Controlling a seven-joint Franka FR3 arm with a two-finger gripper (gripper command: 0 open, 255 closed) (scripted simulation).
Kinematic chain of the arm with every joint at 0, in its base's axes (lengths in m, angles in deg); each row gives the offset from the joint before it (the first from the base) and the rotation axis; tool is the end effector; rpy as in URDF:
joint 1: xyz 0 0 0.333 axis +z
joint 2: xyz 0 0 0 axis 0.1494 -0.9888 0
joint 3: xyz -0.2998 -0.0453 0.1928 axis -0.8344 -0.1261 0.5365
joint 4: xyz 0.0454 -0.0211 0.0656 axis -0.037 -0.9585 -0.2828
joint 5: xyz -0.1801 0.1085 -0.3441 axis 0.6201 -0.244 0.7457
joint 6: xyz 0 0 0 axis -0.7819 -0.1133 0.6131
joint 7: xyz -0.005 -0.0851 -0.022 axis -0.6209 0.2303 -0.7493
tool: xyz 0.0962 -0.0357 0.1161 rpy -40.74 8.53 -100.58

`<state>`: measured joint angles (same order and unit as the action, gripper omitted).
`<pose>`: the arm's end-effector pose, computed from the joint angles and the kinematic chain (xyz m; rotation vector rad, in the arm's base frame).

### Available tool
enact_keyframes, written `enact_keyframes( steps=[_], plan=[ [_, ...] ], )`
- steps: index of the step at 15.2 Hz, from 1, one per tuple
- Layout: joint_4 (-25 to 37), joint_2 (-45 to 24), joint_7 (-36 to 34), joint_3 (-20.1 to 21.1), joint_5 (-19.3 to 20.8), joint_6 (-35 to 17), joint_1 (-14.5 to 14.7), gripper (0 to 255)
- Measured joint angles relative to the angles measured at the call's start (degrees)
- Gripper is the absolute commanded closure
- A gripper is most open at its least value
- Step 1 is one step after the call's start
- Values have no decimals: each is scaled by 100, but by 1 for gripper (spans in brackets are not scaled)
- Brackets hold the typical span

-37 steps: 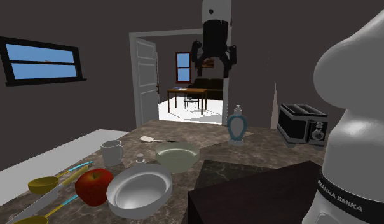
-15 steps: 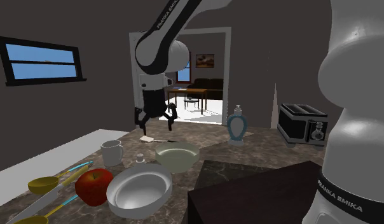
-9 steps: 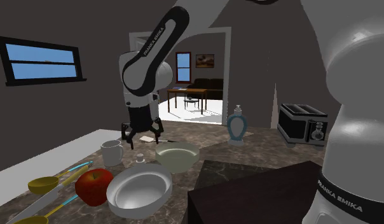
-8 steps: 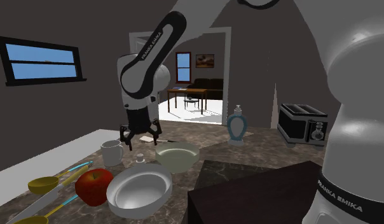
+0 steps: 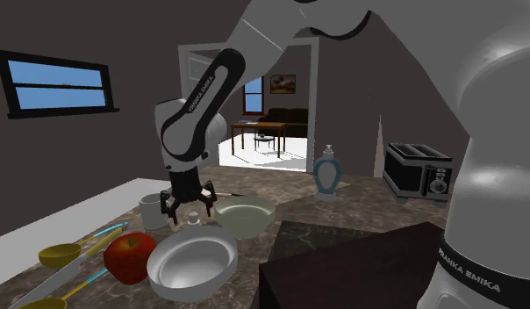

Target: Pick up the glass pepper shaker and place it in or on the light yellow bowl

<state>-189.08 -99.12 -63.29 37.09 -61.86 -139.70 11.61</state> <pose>0.5427 0.3914 0.1225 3.0425 0.0078 0.0272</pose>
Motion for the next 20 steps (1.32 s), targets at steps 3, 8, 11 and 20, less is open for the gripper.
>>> enact_keyframes(
  steps=[3,8,11,20],
  plan=[
    [72,-149,-31,-50,49,-77,37,0],
    [74,-171,-38,-60,60,-100,42,0],
    [75,-172,-38,-61,60,-100,42,255],
    [76,-171,-38,-60,60,-100,42,255]
  ],
)
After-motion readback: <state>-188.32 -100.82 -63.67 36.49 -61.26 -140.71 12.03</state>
